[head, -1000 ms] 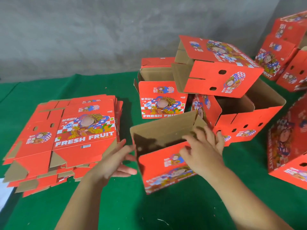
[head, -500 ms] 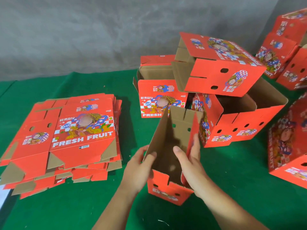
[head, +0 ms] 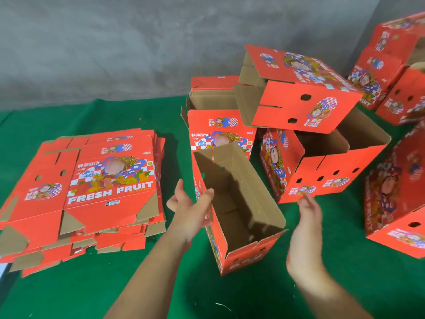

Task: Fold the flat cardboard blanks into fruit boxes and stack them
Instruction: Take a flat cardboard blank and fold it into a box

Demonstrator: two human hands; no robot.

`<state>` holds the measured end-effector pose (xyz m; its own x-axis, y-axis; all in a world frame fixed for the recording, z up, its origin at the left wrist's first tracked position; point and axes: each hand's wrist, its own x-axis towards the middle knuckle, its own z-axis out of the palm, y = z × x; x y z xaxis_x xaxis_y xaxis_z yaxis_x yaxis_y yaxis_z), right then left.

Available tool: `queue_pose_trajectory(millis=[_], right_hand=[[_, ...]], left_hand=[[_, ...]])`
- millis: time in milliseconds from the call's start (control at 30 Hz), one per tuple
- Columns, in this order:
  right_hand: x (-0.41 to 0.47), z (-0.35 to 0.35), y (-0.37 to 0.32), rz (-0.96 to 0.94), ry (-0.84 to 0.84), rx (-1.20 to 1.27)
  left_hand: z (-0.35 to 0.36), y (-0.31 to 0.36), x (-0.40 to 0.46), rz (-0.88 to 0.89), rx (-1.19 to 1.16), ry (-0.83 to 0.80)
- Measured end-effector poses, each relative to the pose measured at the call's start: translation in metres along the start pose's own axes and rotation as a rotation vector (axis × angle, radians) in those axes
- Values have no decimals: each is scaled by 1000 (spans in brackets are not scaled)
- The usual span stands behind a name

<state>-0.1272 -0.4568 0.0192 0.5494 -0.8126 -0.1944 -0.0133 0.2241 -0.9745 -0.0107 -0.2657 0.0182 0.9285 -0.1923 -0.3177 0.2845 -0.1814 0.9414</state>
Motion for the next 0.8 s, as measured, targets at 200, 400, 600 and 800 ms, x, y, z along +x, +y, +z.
queue_pose_trajectory(millis=[200, 400, 600, 800], right_hand=[[-76, 13, 32, 108, -409, -193], [19, -15, -2, 60, -200, -207], [33, -25, 2, 186, -259, -246], [24, -20, 6, 190, -352, -89]], left_hand=[[30, 9, 3, 153, 128, 123], [48, -5, -30, -17, -322, 104], [-10, 7, 4, 77, -149, 339], [-17, 22, 19, -63, -125, 4]])
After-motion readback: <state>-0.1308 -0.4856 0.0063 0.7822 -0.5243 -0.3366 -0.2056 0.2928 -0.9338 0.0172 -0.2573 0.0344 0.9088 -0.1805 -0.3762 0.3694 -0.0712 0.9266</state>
